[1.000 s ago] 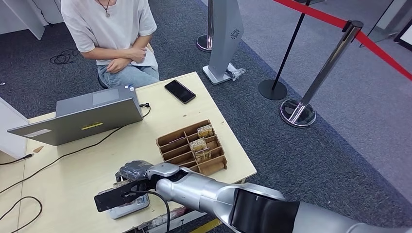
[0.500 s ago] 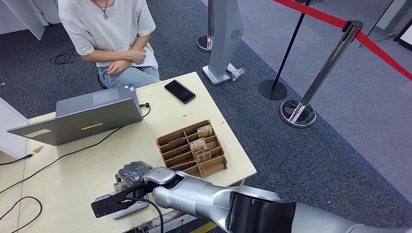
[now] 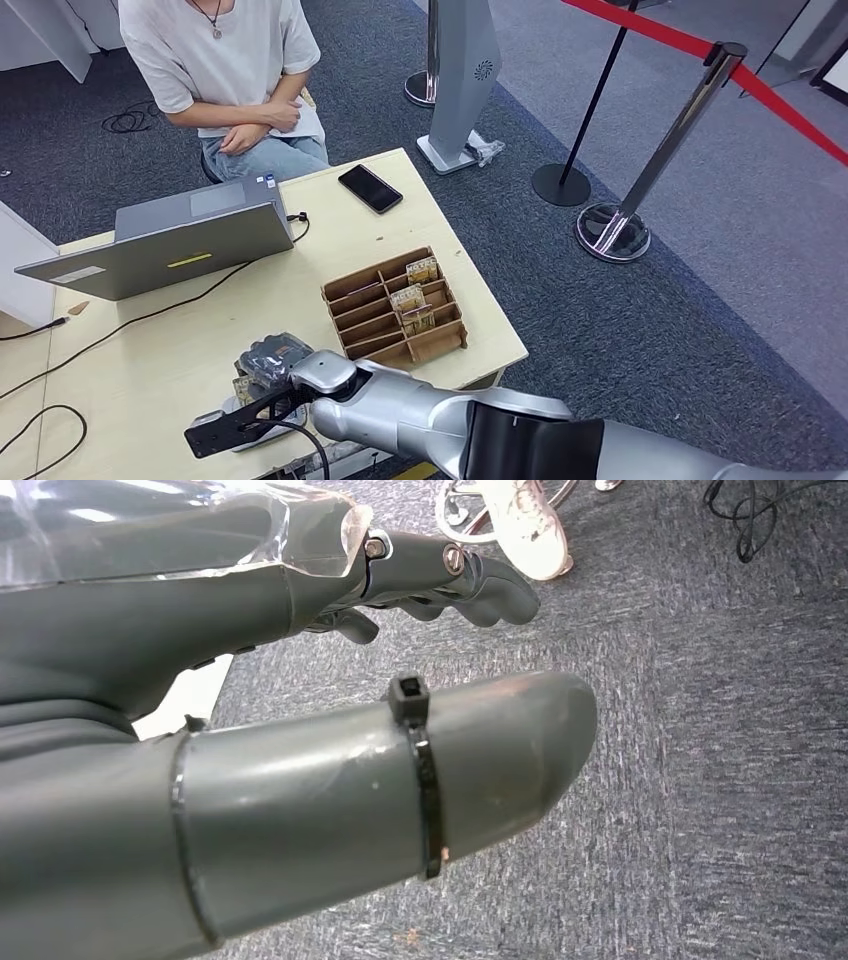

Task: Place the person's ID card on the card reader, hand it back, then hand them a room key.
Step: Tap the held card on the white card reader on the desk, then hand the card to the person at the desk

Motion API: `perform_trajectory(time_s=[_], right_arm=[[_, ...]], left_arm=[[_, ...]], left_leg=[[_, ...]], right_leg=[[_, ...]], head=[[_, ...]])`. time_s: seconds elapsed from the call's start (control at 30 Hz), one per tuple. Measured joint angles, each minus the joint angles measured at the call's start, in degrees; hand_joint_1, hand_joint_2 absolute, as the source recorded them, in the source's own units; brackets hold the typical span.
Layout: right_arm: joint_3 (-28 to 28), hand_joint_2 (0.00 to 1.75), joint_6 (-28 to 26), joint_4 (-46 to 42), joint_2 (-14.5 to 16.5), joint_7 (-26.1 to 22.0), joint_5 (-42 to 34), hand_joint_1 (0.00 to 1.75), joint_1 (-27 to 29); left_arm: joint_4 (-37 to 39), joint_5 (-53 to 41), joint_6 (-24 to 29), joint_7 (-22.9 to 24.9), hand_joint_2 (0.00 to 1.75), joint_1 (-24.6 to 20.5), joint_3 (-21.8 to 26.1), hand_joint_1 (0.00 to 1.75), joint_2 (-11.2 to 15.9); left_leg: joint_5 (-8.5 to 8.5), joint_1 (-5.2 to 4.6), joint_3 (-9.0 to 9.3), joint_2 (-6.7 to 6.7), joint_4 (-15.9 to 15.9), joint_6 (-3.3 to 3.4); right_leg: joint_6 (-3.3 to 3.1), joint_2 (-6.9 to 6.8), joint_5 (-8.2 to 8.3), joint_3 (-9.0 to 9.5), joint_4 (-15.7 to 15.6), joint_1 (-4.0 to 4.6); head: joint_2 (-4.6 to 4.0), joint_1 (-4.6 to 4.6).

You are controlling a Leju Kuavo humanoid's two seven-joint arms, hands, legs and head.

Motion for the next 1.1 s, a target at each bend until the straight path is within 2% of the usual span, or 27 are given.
perform_trajectory(time_s=[1.1], right_arm=[[0.2, 1.75, -0.8, 2.1, 0.4, -1.2, -0.8, 1.75, 0.0]], left_arm=[[0.0, -1.1, -0.5, -0.5, 0.0, 0.0, 0.0, 0.0, 0.1]], left_leg=[[0.0, 0.0, 0.02, 0.01, 0.0, 0.0]], right_leg=[[0.0, 0.0, 0.0, 0.01, 0.0, 0.0]], head=[[0.0, 0.0]])
